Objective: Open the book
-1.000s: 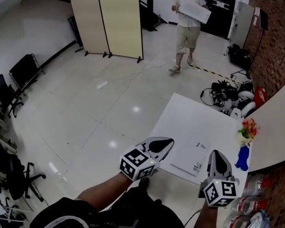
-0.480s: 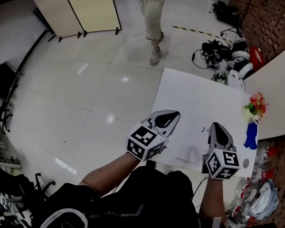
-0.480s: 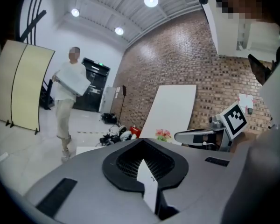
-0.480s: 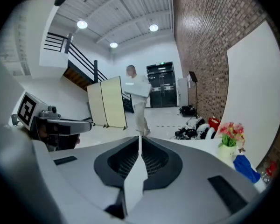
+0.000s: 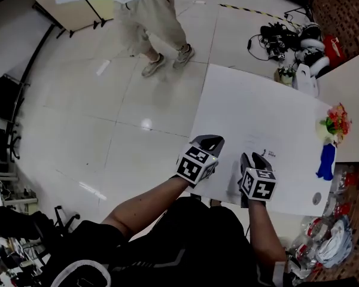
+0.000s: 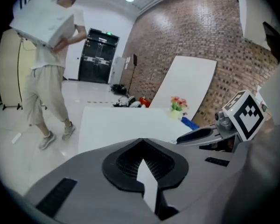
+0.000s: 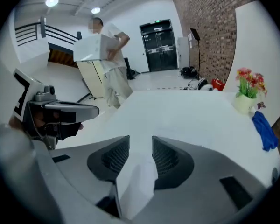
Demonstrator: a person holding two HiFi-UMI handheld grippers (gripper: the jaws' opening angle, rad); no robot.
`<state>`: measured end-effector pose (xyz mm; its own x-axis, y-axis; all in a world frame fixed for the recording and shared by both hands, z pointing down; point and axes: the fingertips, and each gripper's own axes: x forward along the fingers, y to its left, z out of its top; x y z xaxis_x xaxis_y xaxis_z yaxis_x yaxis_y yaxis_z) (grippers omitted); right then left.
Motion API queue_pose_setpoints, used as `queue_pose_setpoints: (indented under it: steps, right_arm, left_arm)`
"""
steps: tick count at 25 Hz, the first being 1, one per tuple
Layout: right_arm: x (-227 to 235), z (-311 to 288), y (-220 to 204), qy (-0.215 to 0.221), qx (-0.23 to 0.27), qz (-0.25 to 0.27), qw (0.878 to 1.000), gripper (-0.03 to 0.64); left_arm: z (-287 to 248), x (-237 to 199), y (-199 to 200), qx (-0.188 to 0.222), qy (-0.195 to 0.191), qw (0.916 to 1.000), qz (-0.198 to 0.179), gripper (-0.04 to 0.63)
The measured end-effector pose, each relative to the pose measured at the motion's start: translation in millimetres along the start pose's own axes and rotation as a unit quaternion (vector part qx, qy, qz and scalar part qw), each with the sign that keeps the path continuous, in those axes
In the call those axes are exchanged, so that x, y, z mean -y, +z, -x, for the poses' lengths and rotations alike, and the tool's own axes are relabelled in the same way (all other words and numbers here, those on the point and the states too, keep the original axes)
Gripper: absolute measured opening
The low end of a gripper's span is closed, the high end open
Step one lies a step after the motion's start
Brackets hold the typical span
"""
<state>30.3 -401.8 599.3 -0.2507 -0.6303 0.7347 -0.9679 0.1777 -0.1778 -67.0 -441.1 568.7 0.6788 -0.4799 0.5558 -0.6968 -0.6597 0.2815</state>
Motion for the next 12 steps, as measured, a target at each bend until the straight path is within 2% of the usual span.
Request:
queue_pose_setpoints:
  steps: [4,7,12]
  right_arm:
    - [-2.3,-34.2,-39.5,-0.03,-0.073,-0.006,0.997,0.186]
    - [-1.6,-46.6,-63.1,-0.049,-0.104,-0.014,0.993,0.187]
    - [-2.6,-57.0,-78.9,-0.092,-0.129,0.006,0.987,0.187]
  left_arm:
    - [-21.9,-12.6,-43.7,-0.055,0.003,0.9984,0.014,-0.002]
    - [-31.7,-11.2,-67.5,-0.079,0.0,0.9967,0.02,-0.002]
    - [-31.2,-13.5,-84.0,-0.09,-0.005,0.9955,0.028,-0.002]
